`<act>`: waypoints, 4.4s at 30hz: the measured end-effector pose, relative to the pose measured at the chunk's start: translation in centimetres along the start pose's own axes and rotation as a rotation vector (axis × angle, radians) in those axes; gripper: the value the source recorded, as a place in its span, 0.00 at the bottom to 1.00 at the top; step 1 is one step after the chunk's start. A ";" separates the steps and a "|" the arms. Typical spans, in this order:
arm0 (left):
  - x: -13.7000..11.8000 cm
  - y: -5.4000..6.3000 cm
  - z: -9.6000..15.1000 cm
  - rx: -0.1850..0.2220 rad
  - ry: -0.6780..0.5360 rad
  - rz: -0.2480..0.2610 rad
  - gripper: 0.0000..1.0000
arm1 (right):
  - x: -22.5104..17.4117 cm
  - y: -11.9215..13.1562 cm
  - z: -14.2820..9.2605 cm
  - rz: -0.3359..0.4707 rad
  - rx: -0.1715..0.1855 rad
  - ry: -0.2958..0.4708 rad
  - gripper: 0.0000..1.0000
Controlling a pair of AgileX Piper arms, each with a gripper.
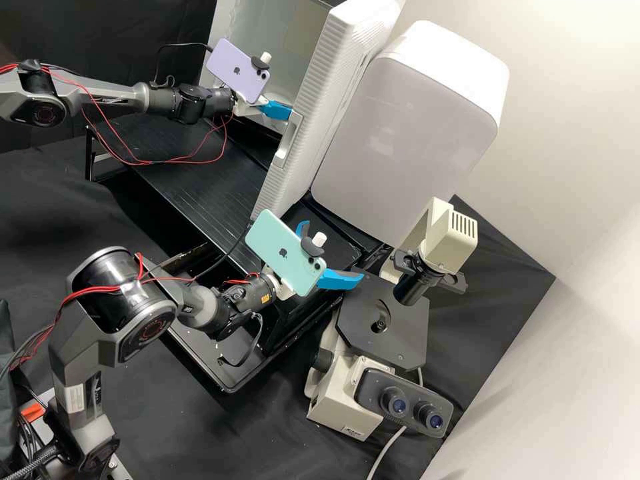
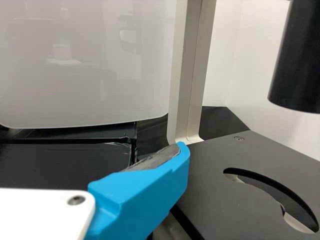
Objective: Place the petri dish in the incubator
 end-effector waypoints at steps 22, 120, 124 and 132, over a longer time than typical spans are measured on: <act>1.0 -1.0 -0.1 0.010 0.017 0.009 1.00 | 0.0 0.0 0.0 0.000 0.000 0.000 1.00; -3.6 -0.3 -0.2 0.068 0.019 -0.049 1.00 | 0.0 0.0 0.0 0.000 0.000 0.000 1.00; -5.2 -1.1 0.1 0.102 0.012 -0.046 1.00 | 0.0 0.0 0.0 0.000 0.000 0.000 1.00; -10.2 -2.6 1.1 0.120 0.012 -0.024 1.00 | 0.0 0.0 0.0 0.000 0.000 0.000 1.00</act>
